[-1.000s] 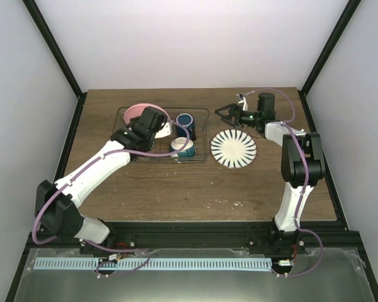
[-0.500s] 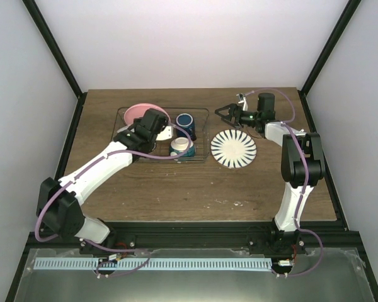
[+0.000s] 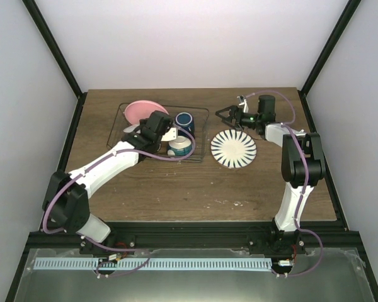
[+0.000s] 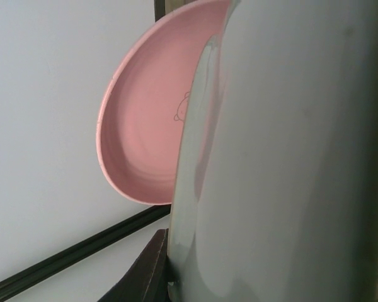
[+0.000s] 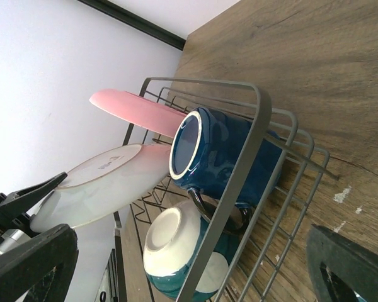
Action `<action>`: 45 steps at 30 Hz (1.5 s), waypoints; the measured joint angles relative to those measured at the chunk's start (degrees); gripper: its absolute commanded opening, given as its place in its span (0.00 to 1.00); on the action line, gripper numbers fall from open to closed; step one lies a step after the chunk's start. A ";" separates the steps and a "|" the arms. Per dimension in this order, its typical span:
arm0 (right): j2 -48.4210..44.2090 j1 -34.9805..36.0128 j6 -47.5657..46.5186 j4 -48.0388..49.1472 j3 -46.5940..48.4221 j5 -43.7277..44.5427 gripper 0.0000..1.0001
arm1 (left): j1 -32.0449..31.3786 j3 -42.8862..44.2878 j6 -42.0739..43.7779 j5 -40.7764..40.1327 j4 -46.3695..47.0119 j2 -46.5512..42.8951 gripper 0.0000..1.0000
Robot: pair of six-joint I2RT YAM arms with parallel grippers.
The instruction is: Load the mixed dishes into the dish rack
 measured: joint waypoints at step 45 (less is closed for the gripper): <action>2.64 -1.18 1.11 1.46 -0.57 -2.67 1.00 | 2.54 -3.02 14.73 3.43 -7.85 -11.32 0.00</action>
